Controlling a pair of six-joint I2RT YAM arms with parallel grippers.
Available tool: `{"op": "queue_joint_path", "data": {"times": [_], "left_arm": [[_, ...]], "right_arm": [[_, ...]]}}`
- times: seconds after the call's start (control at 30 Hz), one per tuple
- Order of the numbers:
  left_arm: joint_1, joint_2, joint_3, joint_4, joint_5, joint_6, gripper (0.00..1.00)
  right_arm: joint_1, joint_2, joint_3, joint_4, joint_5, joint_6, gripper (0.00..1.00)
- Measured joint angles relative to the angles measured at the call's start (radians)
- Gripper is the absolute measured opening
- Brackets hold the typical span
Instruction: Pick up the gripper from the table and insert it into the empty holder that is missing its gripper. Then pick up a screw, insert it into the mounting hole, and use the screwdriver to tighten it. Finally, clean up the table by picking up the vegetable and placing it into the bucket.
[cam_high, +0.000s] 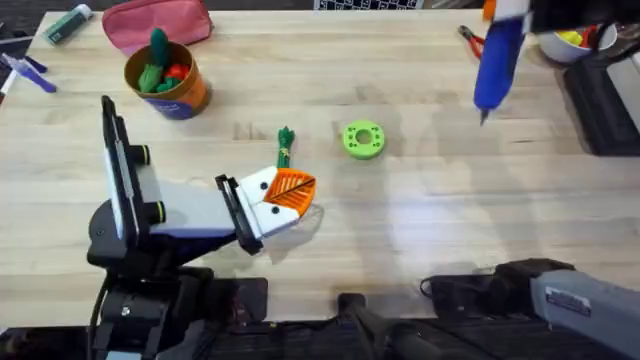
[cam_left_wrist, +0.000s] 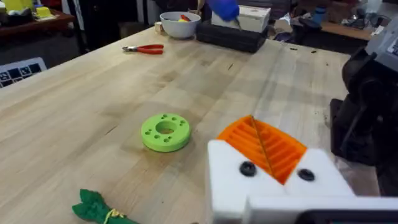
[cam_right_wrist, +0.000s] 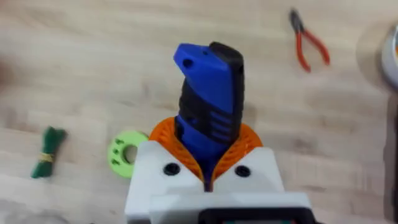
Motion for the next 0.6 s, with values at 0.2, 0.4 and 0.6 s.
{"op": "queue_joint_path", "data": {"times": [0.2,0.4,0.6], "left_arm": [[0.0,0.0,0.0,0.0,0.0,0.0,0.02],[0.0,0.0,0.0,0.0,0.0,0.0,0.02],[0.0,0.0,0.0,0.0,0.0,0.0,0.02]], "right_arm": [[0.133,-0.158,0.0,0.156,-0.039,0.025,0.026],[0.26,-0.223,0.003,0.265,-0.245,0.03,0.026],[0.356,-0.207,0.003,0.428,-0.499,0.038,0.026]]}}
